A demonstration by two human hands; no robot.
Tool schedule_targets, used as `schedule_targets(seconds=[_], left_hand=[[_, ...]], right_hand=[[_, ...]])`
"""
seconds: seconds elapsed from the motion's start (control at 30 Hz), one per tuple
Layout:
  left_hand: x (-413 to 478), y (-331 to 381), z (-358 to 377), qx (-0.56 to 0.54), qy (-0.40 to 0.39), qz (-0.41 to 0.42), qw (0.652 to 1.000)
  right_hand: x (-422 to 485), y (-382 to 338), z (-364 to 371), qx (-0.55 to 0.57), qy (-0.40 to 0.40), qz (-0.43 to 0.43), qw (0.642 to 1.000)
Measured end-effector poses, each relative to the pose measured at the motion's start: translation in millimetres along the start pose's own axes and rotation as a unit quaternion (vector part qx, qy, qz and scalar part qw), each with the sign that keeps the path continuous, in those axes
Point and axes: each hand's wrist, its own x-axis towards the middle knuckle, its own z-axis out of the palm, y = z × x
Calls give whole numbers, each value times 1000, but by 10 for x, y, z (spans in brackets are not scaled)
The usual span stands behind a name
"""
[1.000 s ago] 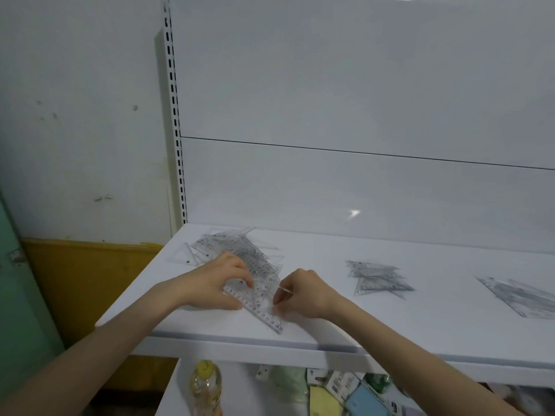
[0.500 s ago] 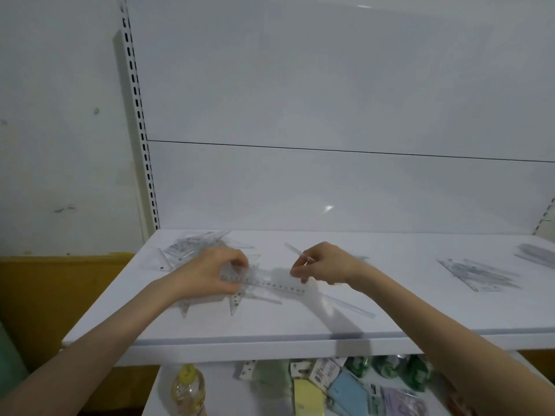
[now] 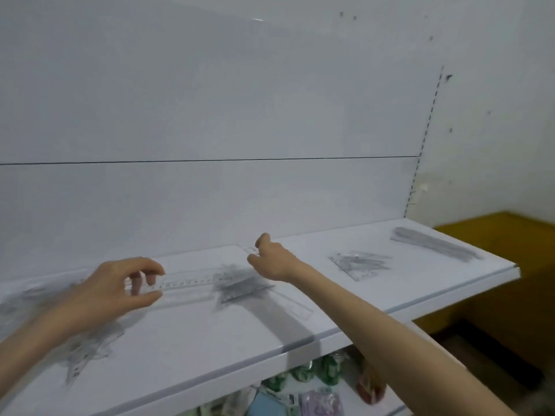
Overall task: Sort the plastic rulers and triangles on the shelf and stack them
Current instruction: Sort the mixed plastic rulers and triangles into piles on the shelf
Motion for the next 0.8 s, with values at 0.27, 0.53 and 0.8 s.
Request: schedule_targets(seconds=[0.27,0.53,0.8], left_hand=[[1122,891,1165,-27,-24,42,998],[2332,2118,2807,-61,-72,71,993],[2594,2476,3553,-30,-83,14,996]], right_hand=[[60,1605,-996,-22,65,8,998],[-304,3586,-2113,25,174,84,981],[26,4655,-2372,23,225,163,960]])
